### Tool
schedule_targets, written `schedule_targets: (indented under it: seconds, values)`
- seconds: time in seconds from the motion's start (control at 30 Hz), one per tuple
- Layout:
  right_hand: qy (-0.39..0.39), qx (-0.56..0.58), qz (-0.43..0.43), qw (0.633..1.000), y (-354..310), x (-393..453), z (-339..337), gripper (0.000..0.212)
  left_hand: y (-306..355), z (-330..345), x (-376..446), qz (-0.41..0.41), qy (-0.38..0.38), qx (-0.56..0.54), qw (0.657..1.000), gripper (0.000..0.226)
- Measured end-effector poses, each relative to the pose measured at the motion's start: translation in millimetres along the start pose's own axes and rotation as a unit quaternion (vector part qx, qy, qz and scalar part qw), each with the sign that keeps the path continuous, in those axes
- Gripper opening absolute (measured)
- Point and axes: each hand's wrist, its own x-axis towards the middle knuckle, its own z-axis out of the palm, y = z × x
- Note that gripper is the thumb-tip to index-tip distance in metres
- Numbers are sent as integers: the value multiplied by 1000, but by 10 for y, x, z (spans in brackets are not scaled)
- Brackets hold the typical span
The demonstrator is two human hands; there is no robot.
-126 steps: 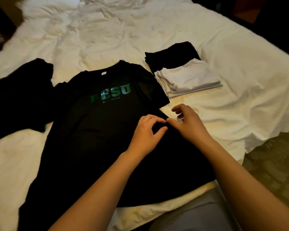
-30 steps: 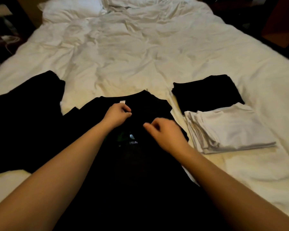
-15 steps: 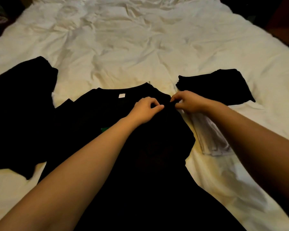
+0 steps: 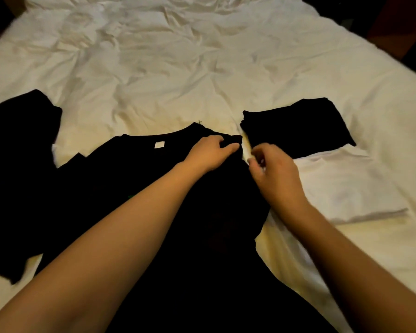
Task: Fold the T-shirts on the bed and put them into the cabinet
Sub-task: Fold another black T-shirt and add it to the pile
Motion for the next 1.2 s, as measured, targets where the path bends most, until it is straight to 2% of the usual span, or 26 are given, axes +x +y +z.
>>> schedule_targets:
  seconds: [0.07,0.13,0.23,0.3,0.4,0.47,0.67,0.83,0.93,1.0,1.07,1.13,1.2]
  values:
    - [-4,30,32,999,-19,-378,-39,22,84,58,109,-6,-9,25,1000,46]
    - [-42,17,56,997,22,-631,7,26,162,92,220,-17,3,18,1000,44]
    - [-100,-8,108,989,116,-752,113,27,259,134,335,-25,20,-34,999,29]
    - [-89,20,130,987,166,-760,148,28,292,168,360,-29,14,-49,998,25]
    - [-63,107,163,979,208,-772,165,27,286,250,412,-37,3,-6,999,35]
    - [-40,138,183,973,206,-805,173,22,286,285,451,-41,7,2,999,34]
    - [54,136,225,963,178,-932,159,19,188,282,560,-64,99,-198,973,20]
    - [31,131,246,960,205,-913,142,20,159,317,549,-44,87,-131,987,36]
    - [29,132,245,960,213,-917,152,20,185,159,540,-99,34,-36,994,55]
    - [34,129,241,961,207,-926,159,20,172,56,525,-128,-21,-27,991,49]
    - [45,125,236,963,206,-935,172,19,156,11,522,-98,-49,-61,992,34]
    - [48,121,236,963,219,-940,199,19,157,37,513,-47,-43,-82,995,31]
    - [45,113,227,966,238,-937,217,19,186,116,486,-13,-24,-53,998,29]
